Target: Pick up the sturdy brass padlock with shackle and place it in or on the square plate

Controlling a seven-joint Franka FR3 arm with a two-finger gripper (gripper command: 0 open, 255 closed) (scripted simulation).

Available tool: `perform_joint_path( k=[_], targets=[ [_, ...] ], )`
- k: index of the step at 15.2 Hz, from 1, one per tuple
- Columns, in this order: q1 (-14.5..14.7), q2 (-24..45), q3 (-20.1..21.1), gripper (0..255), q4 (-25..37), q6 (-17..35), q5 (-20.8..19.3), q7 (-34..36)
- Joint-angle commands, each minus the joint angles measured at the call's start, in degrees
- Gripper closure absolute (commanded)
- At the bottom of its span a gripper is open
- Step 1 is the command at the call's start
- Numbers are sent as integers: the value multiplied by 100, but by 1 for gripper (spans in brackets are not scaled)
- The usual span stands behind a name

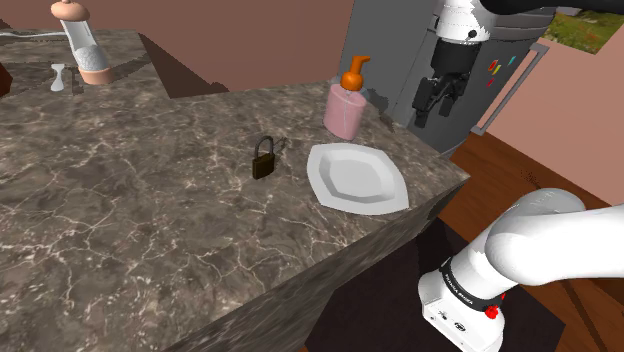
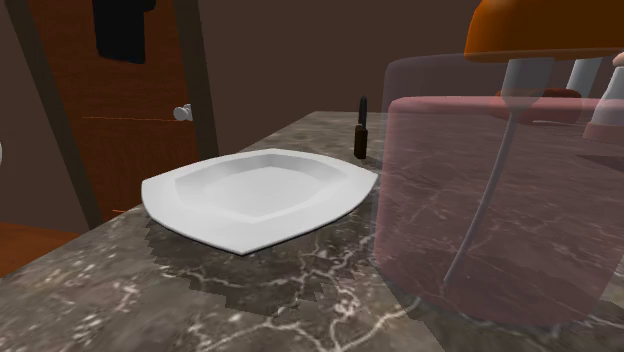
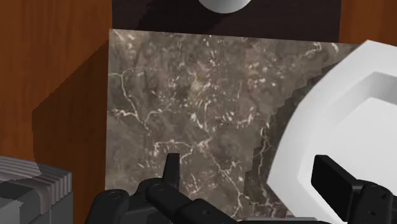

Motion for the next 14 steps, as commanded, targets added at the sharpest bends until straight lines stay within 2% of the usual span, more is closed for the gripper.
perform_joint_path(
  k=[1, 8, 14],
  targets=[
    [0, 0, 0, 0, 0, 0, 0, 0],
    [319, 950, 635, 0, 462, 370, 620, 669],
    [540, 1899, 1138, 0, 1084, 651, 980, 1214]
  ],
)
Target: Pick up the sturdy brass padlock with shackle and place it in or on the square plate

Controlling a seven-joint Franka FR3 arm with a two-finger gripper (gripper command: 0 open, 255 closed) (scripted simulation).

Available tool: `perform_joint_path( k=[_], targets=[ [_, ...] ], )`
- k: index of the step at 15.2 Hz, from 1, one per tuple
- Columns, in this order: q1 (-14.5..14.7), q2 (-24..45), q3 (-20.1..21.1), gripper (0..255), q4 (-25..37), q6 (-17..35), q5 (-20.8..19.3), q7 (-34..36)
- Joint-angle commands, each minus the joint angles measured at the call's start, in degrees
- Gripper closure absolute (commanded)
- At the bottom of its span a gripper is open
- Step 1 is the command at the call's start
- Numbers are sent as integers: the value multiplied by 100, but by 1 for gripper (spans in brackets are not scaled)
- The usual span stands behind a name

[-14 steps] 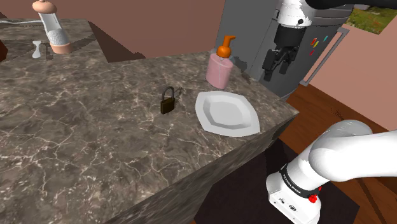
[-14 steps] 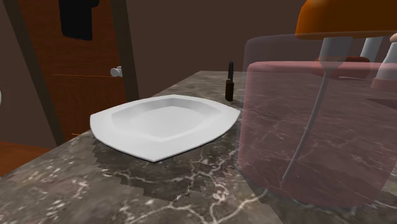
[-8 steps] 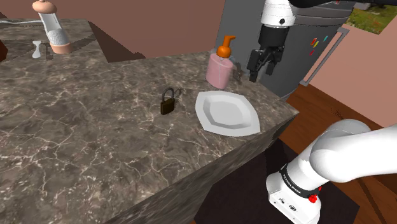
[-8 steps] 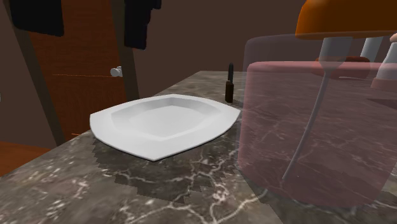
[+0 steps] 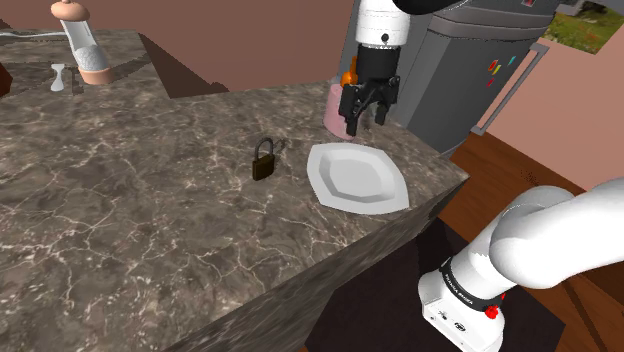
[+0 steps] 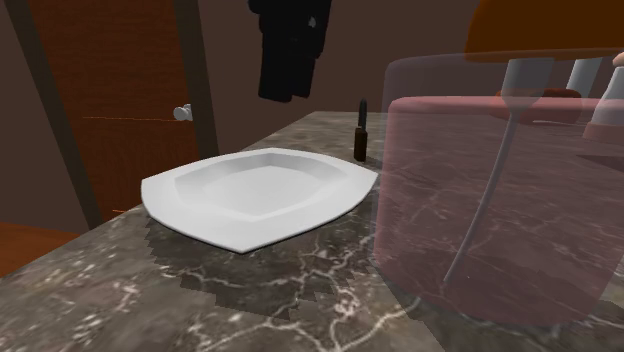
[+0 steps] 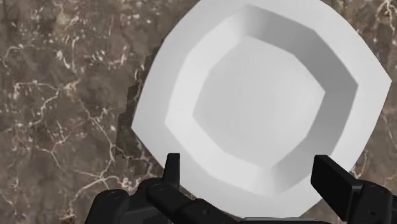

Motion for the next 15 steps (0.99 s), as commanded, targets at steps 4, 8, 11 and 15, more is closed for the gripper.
perform_joint_path(
  k=[4, 8, 11, 15],
  targets=[
    [168, 866, 399, 0, 663, 187, 187, 465],
    [306, 1604, 690, 0, 1290, 290, 226, 843],
    [429, 2192, 885, 0, 1830, 330, 191, 1136],
    [641, 3024, 1106, 0, 2658, 317, 63, 1535]
  ],
)
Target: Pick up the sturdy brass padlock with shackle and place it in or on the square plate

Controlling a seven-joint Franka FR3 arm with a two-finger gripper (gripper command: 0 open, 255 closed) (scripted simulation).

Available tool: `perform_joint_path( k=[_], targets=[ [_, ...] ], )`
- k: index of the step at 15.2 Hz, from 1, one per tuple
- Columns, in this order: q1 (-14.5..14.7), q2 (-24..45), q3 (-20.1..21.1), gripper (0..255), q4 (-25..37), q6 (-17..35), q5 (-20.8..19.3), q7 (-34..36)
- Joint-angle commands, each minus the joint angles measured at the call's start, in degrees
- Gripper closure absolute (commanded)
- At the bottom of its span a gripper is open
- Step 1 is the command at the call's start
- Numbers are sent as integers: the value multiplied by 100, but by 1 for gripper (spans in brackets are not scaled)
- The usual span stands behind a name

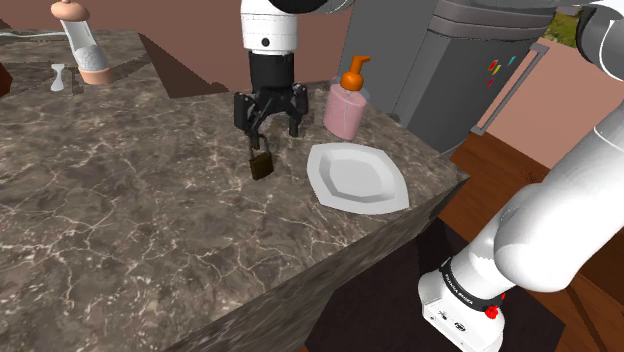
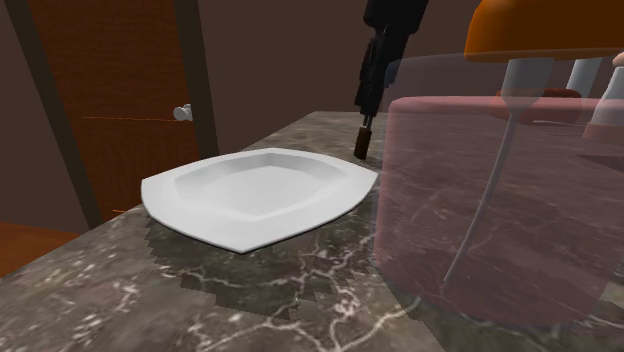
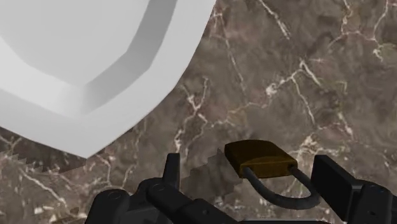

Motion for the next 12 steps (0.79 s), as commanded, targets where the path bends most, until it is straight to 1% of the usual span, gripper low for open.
perform_joint_path(
  k=[1, 8, 12],
  targets=[
    [108, 408, 91, 0, 468, -69, -79, 195],
    [134, 338, 107, 0, -140, 477, -37, 160],
    [136, 336, 109, 0, -186, 521, -34, 158]
  ],
)
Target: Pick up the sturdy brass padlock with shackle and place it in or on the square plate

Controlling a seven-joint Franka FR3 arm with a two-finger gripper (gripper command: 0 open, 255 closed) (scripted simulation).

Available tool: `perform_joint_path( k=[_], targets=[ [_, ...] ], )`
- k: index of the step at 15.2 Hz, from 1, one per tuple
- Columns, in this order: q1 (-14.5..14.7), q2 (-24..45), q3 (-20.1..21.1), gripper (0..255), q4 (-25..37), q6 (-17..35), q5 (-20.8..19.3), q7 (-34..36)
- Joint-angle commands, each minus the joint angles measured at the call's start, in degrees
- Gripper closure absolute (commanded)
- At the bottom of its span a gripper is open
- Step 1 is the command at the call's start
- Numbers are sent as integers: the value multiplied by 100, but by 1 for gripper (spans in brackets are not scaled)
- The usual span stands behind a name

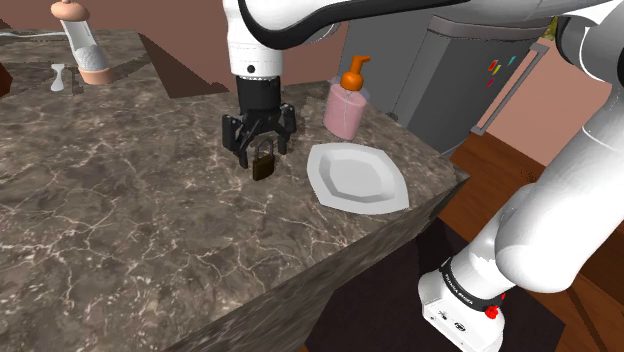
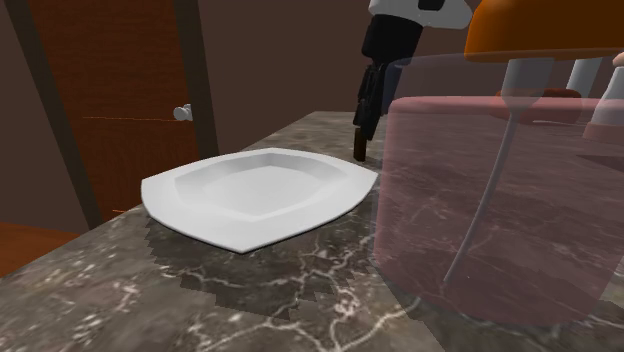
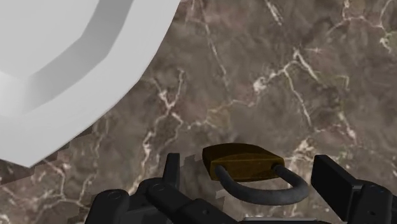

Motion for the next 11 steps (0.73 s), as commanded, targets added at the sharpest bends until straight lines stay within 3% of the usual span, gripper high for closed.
perform_joint_path(
  k=[1, 4, 5, 11],
  targets=[
    [1, -1, 1, 0, -10, 11, 0, 0],
    [1, -1, 1, 0, -10, 10, 1, 0],
    [1, -1, 1, 255, -10, 10, 1, 0],
    [1, -5, 1, 255, -19, 15, 3, 0]
  ],
)
